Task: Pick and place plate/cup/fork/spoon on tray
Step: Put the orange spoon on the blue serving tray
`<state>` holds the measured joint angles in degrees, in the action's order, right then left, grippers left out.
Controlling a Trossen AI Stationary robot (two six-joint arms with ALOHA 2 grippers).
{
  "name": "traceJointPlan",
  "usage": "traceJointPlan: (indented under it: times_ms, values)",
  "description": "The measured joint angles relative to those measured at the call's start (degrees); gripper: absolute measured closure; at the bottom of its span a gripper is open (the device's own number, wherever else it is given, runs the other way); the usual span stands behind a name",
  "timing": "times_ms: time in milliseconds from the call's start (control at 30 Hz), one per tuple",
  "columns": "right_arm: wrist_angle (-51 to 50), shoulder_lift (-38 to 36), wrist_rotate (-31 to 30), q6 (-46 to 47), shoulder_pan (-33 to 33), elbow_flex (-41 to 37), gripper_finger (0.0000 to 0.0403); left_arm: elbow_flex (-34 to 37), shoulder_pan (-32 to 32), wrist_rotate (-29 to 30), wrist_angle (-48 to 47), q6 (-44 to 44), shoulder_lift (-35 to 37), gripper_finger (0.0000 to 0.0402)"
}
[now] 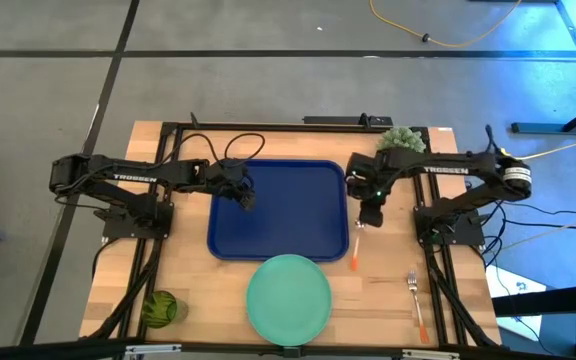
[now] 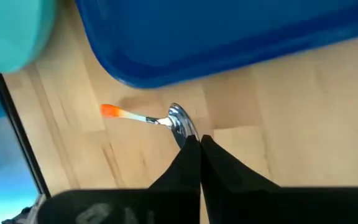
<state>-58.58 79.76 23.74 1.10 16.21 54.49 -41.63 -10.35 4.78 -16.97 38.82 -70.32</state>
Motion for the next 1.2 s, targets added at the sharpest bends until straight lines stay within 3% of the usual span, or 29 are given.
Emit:
traceJointPlan:
  times_ms: [333,867,1200]
  values:
    - [-7.08,6.08,-0.28,-1.22,0.14,15.37,0.0403,0.00,-0.01,0.01,0.01,-0.50,0.00,0.0401]
    - [-14.59,33.69,-0.29,-12.94,4.56,45.04,0.0403,0.00,0.00,0.02,-0.11,-2.00,0.00,0.0401]
    - [-13.20,44.93,1.56,-15.47,7.11,54.68,0.0403,0.00,-0.02,0.01,-0.19,-3.49,0.00,0.0401]
